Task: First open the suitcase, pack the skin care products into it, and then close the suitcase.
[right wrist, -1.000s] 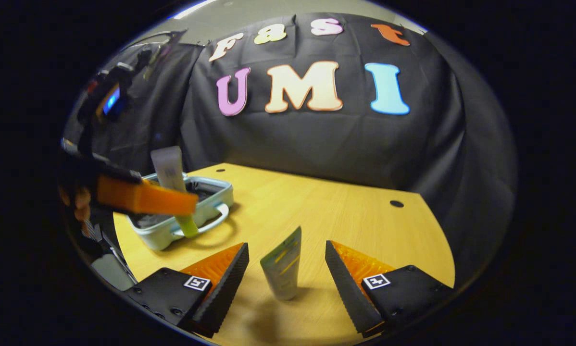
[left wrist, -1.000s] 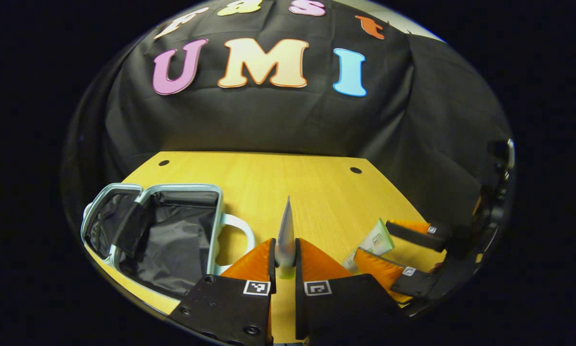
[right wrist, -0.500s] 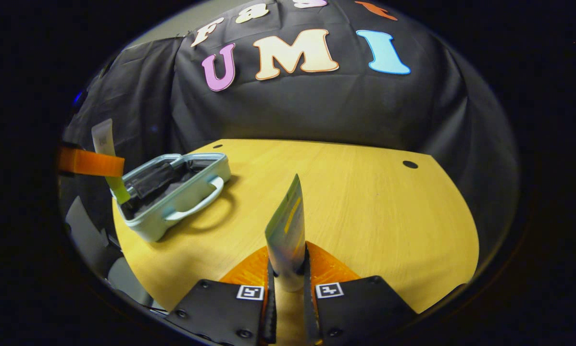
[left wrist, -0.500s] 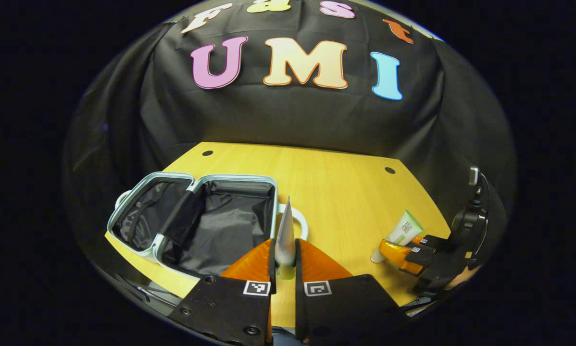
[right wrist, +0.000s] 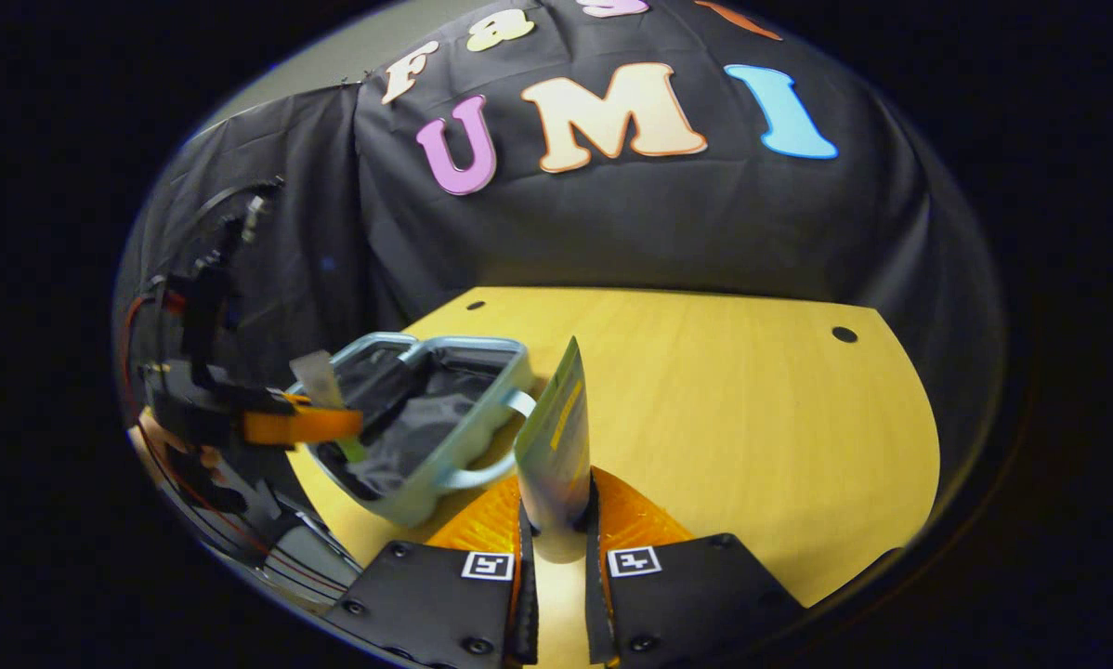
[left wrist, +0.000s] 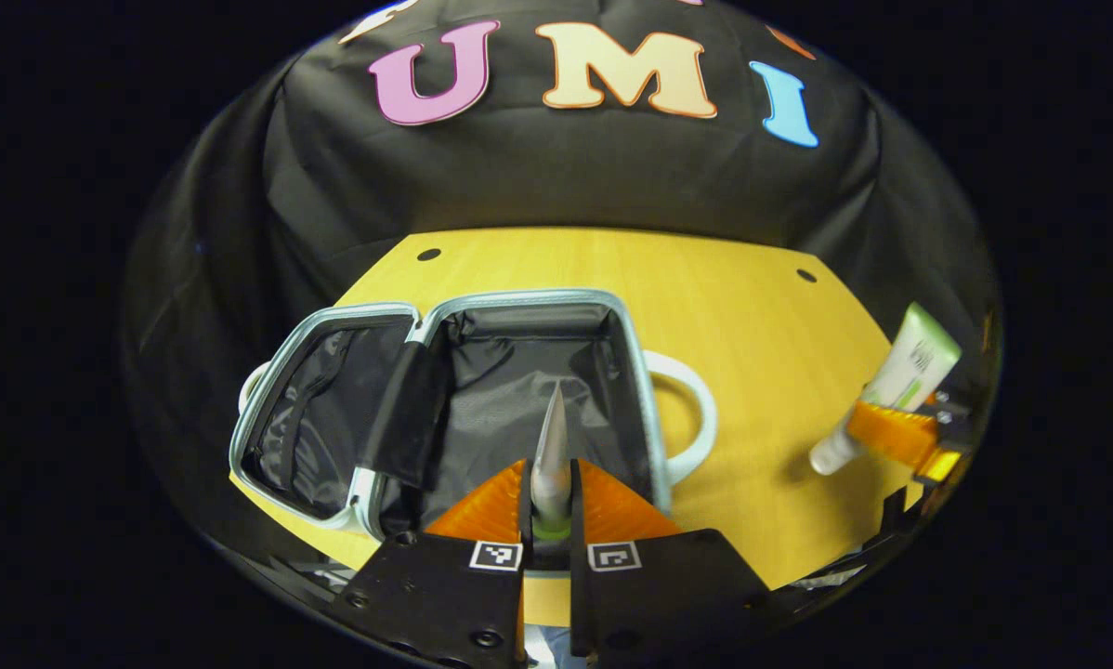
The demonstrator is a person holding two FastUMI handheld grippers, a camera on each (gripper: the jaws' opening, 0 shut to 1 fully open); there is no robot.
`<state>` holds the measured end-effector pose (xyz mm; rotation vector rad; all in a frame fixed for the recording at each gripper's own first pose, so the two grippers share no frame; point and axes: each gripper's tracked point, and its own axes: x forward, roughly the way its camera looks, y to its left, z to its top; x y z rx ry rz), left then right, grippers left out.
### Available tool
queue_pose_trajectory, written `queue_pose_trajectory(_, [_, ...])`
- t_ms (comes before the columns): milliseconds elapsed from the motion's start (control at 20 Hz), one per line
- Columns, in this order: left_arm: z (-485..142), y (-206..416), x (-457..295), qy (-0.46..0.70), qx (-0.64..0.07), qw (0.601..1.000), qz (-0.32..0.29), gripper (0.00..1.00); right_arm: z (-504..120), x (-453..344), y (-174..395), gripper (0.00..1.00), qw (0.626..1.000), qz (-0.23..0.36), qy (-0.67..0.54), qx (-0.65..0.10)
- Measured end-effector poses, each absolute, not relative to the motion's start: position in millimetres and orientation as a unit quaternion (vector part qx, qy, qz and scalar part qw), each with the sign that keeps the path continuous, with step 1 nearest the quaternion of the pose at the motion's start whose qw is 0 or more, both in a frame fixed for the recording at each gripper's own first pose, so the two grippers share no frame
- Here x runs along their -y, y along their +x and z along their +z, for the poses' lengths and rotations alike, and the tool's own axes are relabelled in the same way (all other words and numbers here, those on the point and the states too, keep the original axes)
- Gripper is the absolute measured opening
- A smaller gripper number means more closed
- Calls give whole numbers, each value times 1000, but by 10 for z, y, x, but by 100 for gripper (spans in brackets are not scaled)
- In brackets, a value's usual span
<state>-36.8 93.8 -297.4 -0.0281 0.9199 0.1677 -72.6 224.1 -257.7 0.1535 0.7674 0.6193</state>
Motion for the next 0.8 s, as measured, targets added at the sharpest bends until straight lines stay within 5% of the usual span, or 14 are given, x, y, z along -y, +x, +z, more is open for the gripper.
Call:
queue_pose_trajectory(650, [-3671, -124, -1300, -62, -482, 874, 1, 16, -2614, -3744, -1064, 22, 829, 322, 83, -449])
queue_pose_trajectory(700, [-3651, -105, -1276, -72, -474, 877, -12, 20, -2670, -3791, -1086, 22, 827, 319, 80, -457])
queue_pose_trajectory(800, [-3541, 4, -1306, -74, -450, 890, -24, 57, -2799, -3892, -1112, 22, 819, 312, 82, -474])
